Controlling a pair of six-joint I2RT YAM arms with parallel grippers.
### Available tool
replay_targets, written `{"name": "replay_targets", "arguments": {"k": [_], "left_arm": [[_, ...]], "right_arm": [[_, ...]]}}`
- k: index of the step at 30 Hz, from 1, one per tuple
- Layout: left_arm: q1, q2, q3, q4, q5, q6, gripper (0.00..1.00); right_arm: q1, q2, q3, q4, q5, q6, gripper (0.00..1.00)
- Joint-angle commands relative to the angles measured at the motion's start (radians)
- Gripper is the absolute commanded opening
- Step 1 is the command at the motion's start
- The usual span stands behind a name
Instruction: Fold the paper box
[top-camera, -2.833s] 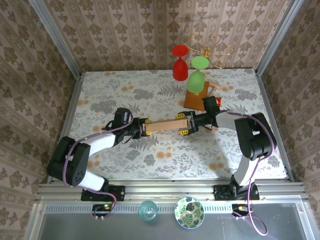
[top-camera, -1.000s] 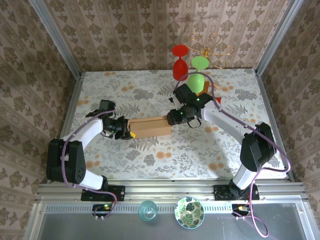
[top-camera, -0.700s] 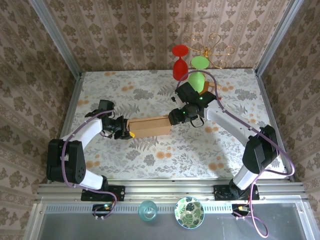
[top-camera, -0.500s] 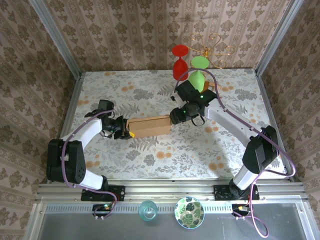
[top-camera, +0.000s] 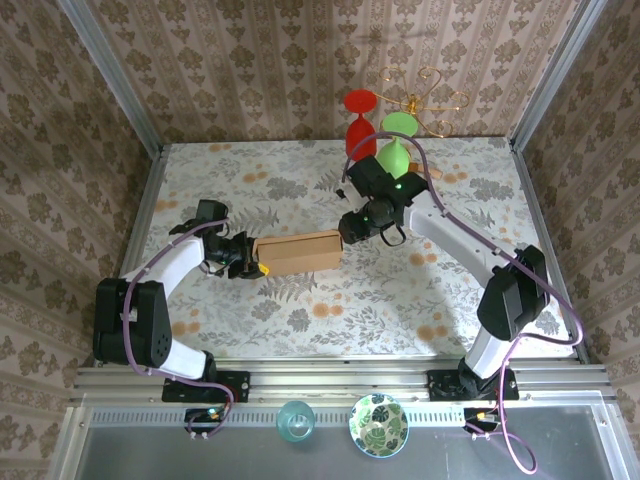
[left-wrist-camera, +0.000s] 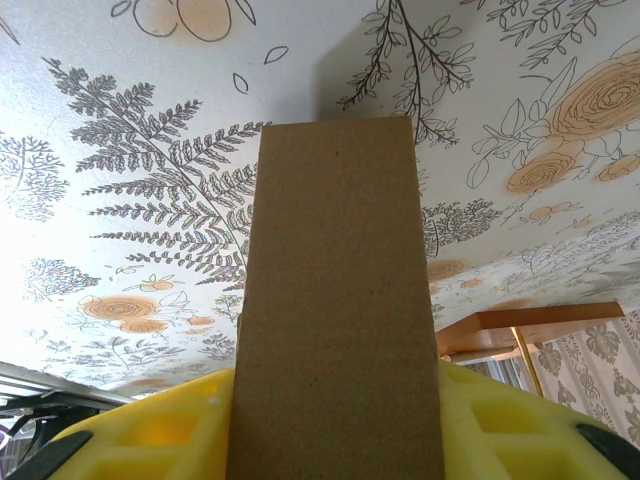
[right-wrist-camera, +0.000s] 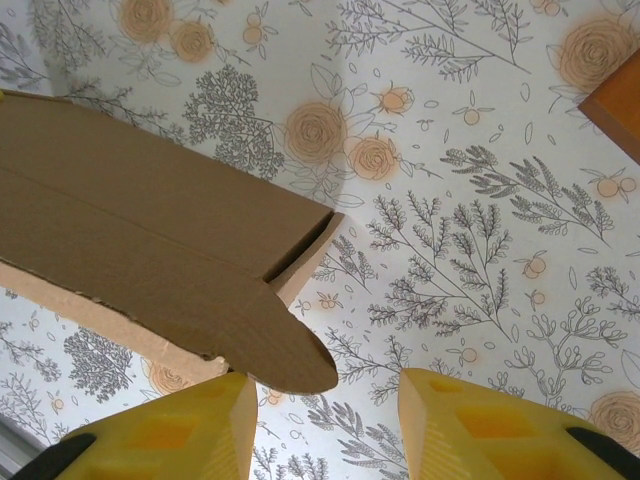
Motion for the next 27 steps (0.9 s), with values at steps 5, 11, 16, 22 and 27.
{"name": "replay_targets", "arguments": {"k": [5,11,16,22,27], "left_arm": [[0.007,0.005,-0.004,-0.051,-0.028,0.016,0.27],[0.008,0.007,-0.008,-0.050,-0.027,0.017,0.27],[0.010,0.009,-0.011,-0.043,-0.026,0.013,0.27],[0.013,0.012,-0.006,-0.042,-0.025,0.014,0.27],[0.016,0.012,-0.006,-0.045,-0.023,0.013,0.27]], "right_arm": [[0.015,0.044,0.045,-0.036,0.000,-0.038,0.35],[0.021,0.047,0.047,-0.028,0.002,-0.031,0.28],[0.029,0.051,0.063,-0.032,0.012,-0.031,0.28],[0.038,0.057,0.084,-0.044,0.010,-0.039,0.22],[0.041,0.059,0.084,-0.048,0.013,-0.040,0.17]]}}
